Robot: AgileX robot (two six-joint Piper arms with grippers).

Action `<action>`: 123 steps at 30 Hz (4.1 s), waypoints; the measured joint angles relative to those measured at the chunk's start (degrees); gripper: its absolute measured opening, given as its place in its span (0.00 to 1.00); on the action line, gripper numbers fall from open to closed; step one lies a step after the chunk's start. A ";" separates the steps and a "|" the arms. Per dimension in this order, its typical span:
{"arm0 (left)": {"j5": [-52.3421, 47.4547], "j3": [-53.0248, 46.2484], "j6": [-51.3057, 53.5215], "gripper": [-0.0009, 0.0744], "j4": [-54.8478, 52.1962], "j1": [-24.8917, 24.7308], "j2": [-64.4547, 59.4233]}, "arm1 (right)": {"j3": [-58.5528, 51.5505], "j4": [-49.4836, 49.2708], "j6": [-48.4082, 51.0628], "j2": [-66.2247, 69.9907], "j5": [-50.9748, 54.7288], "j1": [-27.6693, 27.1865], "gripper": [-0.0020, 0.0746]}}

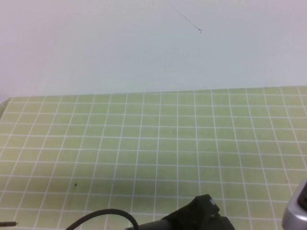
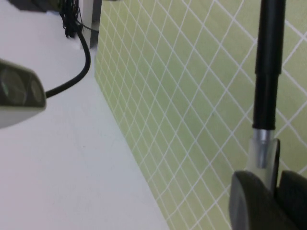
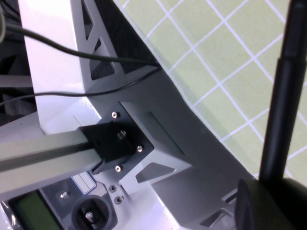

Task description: Cap the pen

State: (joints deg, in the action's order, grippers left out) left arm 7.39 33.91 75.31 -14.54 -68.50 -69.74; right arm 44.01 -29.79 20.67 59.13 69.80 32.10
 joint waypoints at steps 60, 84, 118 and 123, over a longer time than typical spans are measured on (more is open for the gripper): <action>3.99 0.00 -1.05 0.01 62.67 10.29 11.84 | 0.10 2.60 -13.39 21.03 -50.18 0.00 0.02; 12.15 -7.26 42.30 0.01 118.06 16.62 33.10 | 15.31 11.31 -23.13 34.06 -26.93 -1.10 0.21; 15.50 -10.19 42.53 0.01 119.31 54.25 69.09 | 15.31 33.56 -33.26 -10.35 -7.31 -9.60 0.03; 16.08 -10.19 39.54 0.01 119.31 56.21 70.69 | 4.70 37.90 -32.26 -26.43 -28.66 -22.09 0.03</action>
State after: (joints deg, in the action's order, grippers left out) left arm 23.48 23.72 114.86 104.77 -12.28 0.95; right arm 48.71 8.10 -11.59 32.70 41.14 10.01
